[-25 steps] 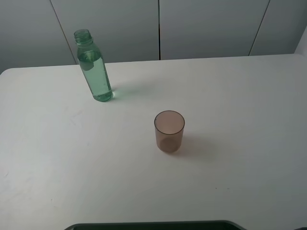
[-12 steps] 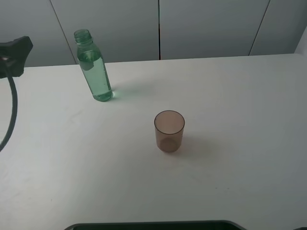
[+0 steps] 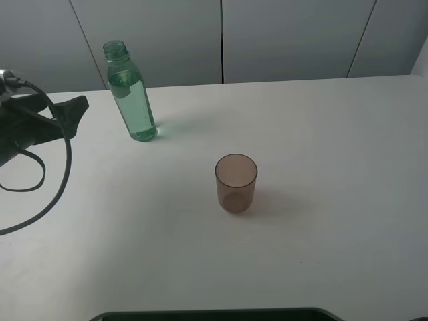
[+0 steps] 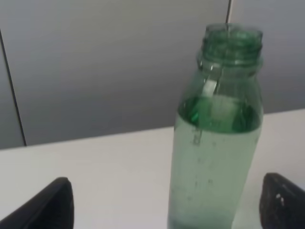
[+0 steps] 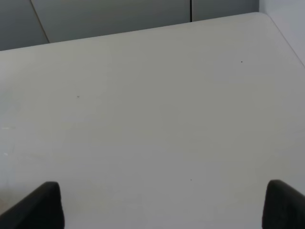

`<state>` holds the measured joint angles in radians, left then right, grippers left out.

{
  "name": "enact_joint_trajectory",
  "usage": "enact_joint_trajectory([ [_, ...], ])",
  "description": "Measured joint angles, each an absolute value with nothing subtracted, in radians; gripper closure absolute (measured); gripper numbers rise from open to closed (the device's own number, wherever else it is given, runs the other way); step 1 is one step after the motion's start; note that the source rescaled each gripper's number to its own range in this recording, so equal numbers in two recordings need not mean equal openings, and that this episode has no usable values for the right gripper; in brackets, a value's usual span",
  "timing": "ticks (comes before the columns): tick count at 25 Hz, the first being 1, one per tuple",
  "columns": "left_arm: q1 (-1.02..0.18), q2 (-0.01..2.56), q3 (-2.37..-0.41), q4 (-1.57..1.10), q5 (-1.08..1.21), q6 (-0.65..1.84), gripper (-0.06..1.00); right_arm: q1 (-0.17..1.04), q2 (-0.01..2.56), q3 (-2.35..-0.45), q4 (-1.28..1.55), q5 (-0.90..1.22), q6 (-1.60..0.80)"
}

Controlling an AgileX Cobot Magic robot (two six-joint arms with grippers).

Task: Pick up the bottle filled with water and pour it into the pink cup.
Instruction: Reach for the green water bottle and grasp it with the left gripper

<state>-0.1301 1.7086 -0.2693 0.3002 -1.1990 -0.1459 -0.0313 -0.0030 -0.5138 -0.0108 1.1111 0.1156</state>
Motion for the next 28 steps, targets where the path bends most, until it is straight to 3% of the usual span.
enact_joint_trajectory([
  [28, -0.138, 1.973, -0.586, 0.548, -1.117, -0.148, -0.06, -0.031, -0.003, -0.514, -0.011, 1.111, 0.116],
])
